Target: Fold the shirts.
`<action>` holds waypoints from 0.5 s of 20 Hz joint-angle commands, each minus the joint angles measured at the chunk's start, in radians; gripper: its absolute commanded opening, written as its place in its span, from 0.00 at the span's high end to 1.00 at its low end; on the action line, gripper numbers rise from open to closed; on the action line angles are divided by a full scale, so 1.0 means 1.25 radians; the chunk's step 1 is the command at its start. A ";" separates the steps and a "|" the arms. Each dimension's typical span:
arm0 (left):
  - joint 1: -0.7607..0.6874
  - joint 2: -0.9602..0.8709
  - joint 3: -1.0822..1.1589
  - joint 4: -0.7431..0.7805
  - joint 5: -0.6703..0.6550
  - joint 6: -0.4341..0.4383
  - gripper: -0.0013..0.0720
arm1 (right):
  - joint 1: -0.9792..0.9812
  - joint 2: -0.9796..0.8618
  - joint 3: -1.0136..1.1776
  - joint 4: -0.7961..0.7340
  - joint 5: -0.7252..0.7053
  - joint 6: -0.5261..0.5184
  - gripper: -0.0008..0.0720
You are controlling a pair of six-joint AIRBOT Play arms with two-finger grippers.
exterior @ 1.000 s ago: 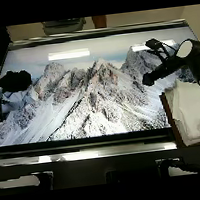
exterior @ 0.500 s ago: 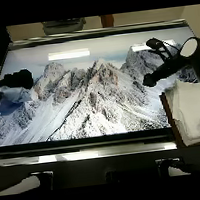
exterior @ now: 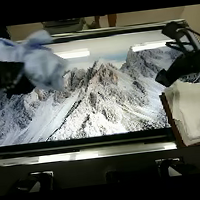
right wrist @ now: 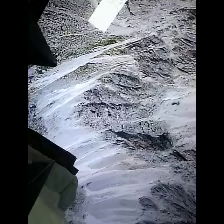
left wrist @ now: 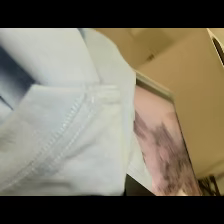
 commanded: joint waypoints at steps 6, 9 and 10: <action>-0.228 -0.086 0.072 0.020 -0.125 0.051 0.94 | 0.001 0.151 0.000 -0.067 0.172 0.052 0.07; -0.218 -0.187 0.083 0.016 -0.281 0.105 0.94 | 0.001 0.151 -0.007 -0.065 0.237 0.072 0.07; -0.230 -0.235 0.076 0.004 -0.295 0.136 0.94 | 0.001 0.151 -0.015 -0.065 0.236 0.086 0.07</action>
